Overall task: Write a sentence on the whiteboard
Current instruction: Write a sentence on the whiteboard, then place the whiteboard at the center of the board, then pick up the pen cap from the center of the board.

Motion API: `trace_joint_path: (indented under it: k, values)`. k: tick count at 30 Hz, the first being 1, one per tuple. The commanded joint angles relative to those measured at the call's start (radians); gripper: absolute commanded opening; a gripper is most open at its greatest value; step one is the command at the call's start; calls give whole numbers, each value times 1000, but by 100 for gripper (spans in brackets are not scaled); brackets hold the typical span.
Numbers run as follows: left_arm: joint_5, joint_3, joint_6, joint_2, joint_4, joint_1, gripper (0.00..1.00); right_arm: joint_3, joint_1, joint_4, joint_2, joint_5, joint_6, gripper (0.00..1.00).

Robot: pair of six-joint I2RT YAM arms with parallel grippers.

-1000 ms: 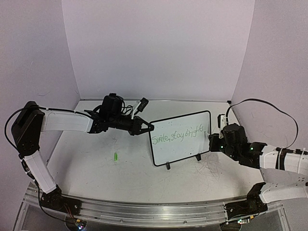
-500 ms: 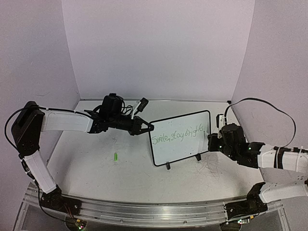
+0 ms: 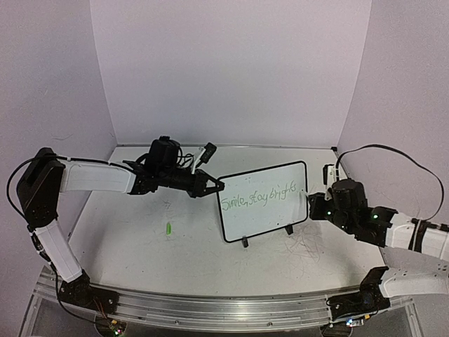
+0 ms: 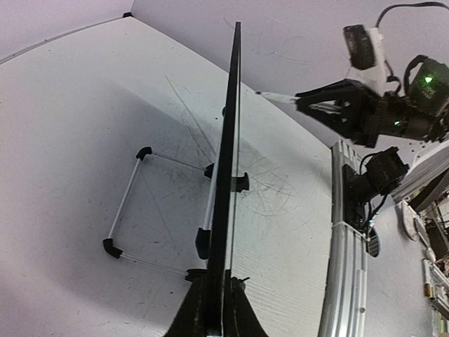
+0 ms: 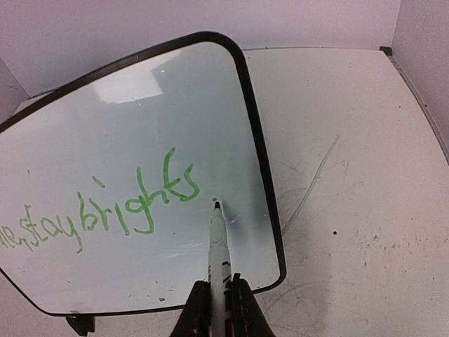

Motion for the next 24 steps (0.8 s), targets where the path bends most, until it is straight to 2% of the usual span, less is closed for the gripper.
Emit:
trace_joint_path:
  k: [1,6,9,11,16,20,24]
  values:
    - [-71,31,30,-37,-40,-3,19,87,-5,-163,-135,16,40,0]
    - [-107,57,19,-70,-54,8,43,127,-5,-179,-242,60,-21,0]
    - [-146,82,16,-99,-81,8,62,163,-5,-171,-240,65,-61,0]
    - [-176,102,13,-123,-106,8,71,183,-5,-161,-224,47,-89,0]
    - [-352,90,-48,-250,-166,9,81,205,-5,-114,-186,-65,-161,0]
    - [-591,-11,-246,-407,-276,16,83,165,-5,-44,-199,-146,-167,0]
    - [-720,-182,-444,-574,-379,29,84,120,-6,57,-205,-249,-163,1]
